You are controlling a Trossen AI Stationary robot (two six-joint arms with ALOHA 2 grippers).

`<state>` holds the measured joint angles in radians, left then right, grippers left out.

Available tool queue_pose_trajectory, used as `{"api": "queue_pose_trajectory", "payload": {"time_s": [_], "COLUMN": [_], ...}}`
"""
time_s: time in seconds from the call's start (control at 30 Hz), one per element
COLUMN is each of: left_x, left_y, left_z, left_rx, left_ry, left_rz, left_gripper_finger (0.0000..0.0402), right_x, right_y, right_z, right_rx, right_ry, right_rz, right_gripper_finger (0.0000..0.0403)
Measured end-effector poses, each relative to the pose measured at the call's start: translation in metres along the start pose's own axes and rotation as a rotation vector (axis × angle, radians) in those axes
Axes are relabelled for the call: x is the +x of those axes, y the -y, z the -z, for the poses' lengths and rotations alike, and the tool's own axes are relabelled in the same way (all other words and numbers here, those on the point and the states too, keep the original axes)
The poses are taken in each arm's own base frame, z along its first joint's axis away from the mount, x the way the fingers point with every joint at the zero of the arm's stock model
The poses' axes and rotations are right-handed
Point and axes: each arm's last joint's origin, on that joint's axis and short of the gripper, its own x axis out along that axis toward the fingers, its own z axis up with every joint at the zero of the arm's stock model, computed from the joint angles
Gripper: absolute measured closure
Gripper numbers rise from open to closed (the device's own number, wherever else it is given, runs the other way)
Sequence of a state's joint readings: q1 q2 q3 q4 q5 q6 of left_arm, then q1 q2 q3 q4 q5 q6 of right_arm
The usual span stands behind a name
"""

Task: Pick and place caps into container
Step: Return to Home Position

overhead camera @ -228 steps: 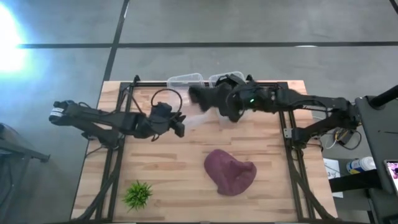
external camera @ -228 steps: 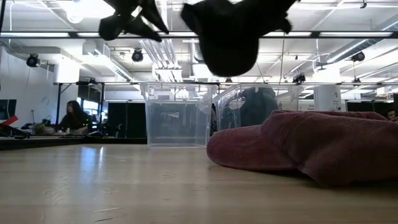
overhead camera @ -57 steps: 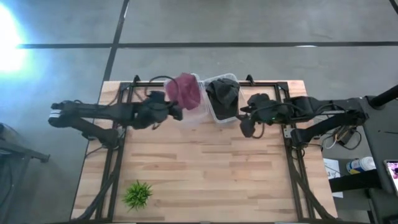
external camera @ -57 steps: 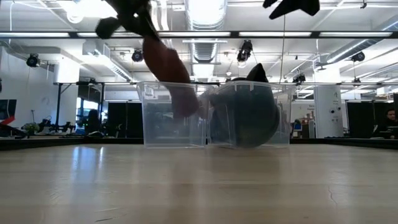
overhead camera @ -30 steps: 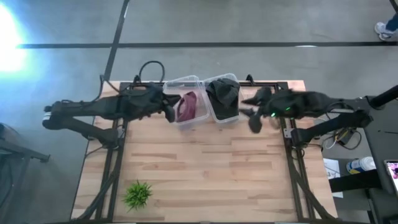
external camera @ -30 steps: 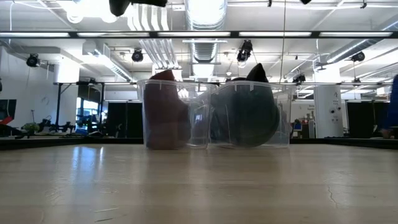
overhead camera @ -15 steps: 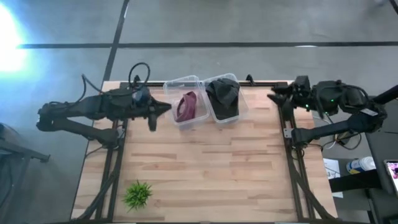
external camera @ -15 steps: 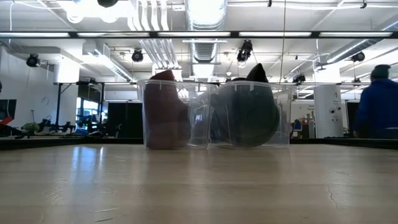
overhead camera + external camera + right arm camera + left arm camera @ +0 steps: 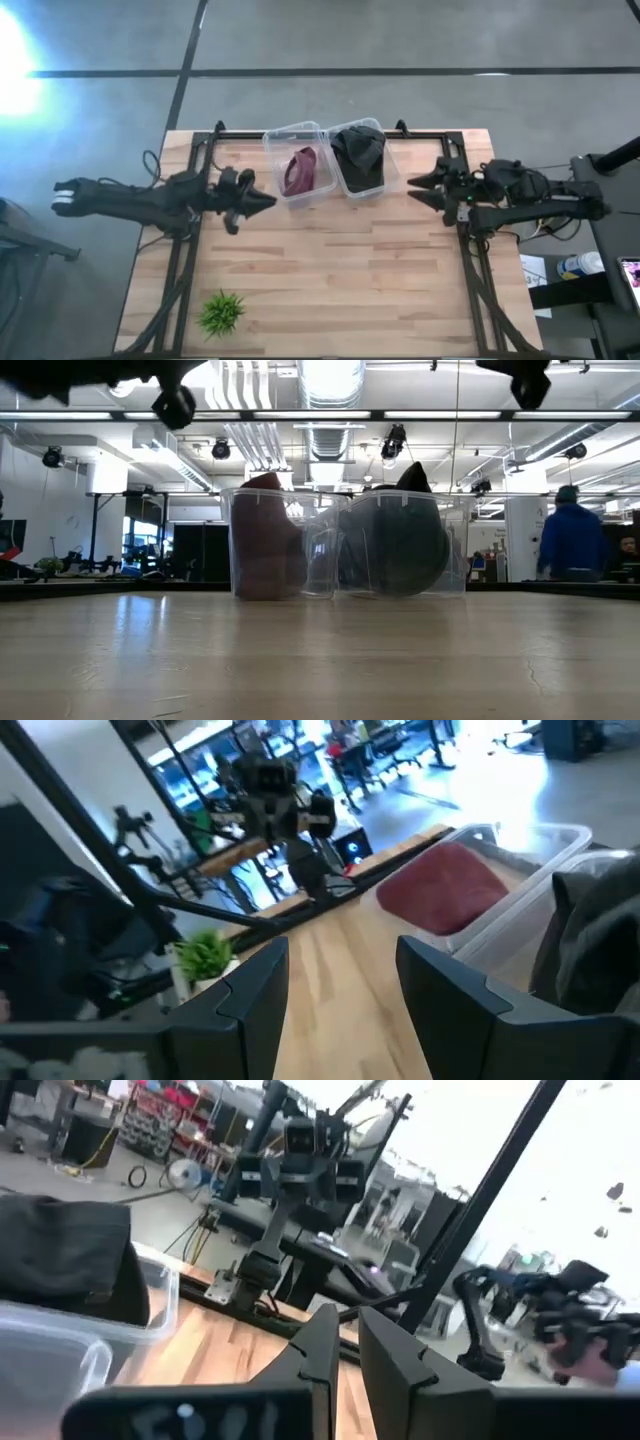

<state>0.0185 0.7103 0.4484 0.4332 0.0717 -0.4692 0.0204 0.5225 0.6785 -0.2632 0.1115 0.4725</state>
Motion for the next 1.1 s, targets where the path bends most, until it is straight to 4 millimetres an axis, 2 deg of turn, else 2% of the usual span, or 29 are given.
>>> {"api": "queue_pose_trajectory", "payload": {"time_s": [0.2, 0.4, 0.53, 0.73, 1.1], "left_x": [-0.037, -0.063, -0.072, -0.077, -0.076], "left_y": [-0.015, -0.021, -0.026, -0.035, -0.045], "left_z": [0.030, 0.042, 0.049, 0.063, 0.083], "left_rx": [-0.063, -0.049, -0.037, -0.056, -0.057], "left_ry": [0.073, 0.164, 0.231, 0.248, 0.070], "left_rz": [-0.005, 0.007, -0.043, -0.111, -0.213], "left_gripper_finger": [0.0364, 0.0364, 0.0364, 0.0364, 0.0364], "right_x": [-0.029, -0.059, -0.056, -0.035, -0.007], "right_y": [0.017, 0.031, 0.035, 0.035, 0.042], "right_z": [0.027, 0.047, 0.056, 0.061, 0.081], "right_rx": [0.038, 0.049, -0.004, -0.012, -0.034], "right_ry": [0.073, 0.211, 0.174, 0.062, -0.113], "right_rz": [-0.053, -0.126, -0.093, -0.037, 0.050], "right_gripper_finger": [0.0220, 0.0220, 0.0220, 0.0220, 0.0220]}}
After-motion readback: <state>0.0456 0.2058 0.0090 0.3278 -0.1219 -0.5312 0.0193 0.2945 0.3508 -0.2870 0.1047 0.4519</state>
